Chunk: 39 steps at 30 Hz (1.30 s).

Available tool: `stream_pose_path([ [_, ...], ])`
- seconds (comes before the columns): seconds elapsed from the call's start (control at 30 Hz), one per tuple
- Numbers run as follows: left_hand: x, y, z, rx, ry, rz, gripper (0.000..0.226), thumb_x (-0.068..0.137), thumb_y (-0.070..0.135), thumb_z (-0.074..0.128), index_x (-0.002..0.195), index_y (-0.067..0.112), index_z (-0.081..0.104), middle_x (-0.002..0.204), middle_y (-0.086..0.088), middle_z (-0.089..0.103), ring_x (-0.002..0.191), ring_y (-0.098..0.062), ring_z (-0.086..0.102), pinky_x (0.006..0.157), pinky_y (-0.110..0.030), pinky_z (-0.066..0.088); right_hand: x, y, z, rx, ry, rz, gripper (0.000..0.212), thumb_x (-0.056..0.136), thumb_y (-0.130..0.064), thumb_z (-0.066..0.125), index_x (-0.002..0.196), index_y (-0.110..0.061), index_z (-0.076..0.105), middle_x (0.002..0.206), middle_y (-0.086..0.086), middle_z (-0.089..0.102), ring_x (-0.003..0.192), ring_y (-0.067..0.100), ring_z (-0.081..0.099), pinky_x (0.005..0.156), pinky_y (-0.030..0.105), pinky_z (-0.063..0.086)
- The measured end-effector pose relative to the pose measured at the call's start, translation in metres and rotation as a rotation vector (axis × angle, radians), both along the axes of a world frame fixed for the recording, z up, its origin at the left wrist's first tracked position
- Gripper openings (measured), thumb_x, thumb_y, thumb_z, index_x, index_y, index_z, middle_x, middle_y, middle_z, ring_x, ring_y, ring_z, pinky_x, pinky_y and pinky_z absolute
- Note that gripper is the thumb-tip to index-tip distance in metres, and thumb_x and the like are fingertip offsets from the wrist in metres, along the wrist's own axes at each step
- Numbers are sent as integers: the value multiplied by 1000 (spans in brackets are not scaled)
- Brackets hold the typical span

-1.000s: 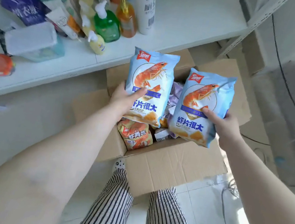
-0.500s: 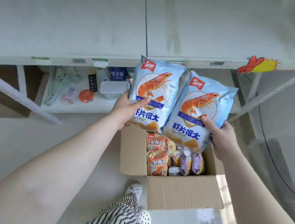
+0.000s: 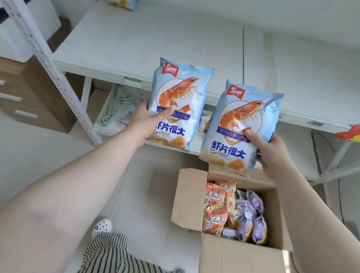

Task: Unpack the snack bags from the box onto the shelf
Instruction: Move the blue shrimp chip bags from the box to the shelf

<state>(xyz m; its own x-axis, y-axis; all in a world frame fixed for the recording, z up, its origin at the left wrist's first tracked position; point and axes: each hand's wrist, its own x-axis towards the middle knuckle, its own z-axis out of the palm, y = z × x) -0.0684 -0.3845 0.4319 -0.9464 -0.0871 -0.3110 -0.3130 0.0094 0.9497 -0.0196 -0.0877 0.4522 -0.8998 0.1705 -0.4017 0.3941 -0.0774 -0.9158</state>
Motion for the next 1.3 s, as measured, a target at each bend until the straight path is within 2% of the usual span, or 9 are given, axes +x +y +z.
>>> stream_pose_path([
  [0.2,-57,-112,19,-9,33,-7,38,79,28,78,110,15,61,94,2,72,74,-10,71,59,-25,56,-55,-108,7,-9,-4,35,52,67,-30,77,114,-13,60,112,8,72,97,26,70,87,43,56],
  [0.37,-106,-190,29,-39,83,-4,42,78,30,78,113,15,60,99,1,72,83,-13,71,65,-26,58,-97,-182,14,-44,27,43,62,69,-31,76,124,-11,57,108,5,74,96,24,72,73,34,59],
  [0.47,-131,-218,32,-21,95,0,41,78,32,78,111,18,60,102,1,72,88,-16,71,72,-34,58,-119,-210,15,-56,25,35,65,69,-31,77,125,-8,56,112,9,72,99,26,71,81,39,58],
  [0.53,-147,-229,34,-7,98,14,40,79,30,78,112,18,59,101,2,72,85,-13,71,65,-28,57,-137,-223,16,-45,17,36,67,67,-32,79,125,-7,56,115,12,71,102,29,70,89,45,56],
  [0.7,-190,-245,34,25,102,42,40,79,26,77,113,14,59,98,0,71,81,-12,71,55,-20,54,-191,-239,18,-15,30,64,95,36,-52,95,115,-12,61,109,7,74,99,27,71,87,43,57],
  [0.8,-218,-253,35,5,98,69,39,79,28,78,111,15,59,96,1,71,81,-14,71,56,-23,56,-227,-244,22,-19,49,108,99,33,-54,95,116,-12,60,109,7,74,97,25,72,85,42,58],
  [0.87,-237,-257,36,-6,102,67,41,78,30,78,112,15,59,99,0,72,83,-16,71,62,-27,59,-251,-249,27,-13,59,112,94,37,-53,94,115,-12,60,108,6,74,97,24,72,83,39,59],
  [1.0,-270,-264,41,18,106,104,34,81,27,76,108,18,57,93,4,70,76,-8,69,52,-17,53,-296,-258,32,-11,67,91,39,84,-21,73,118,-10,59,111,8,71,99,27,68,96,47,53],
  [1.3,-351,-276,36,11,103,95,32,86,30,70,110,14,55,89,3,67,65,-4,65,44,-14,47,-354,-276,33,-5,51,37,25,87,-18,70,109,-14,60,111,10,71,94,25,69,86,42,56],
])
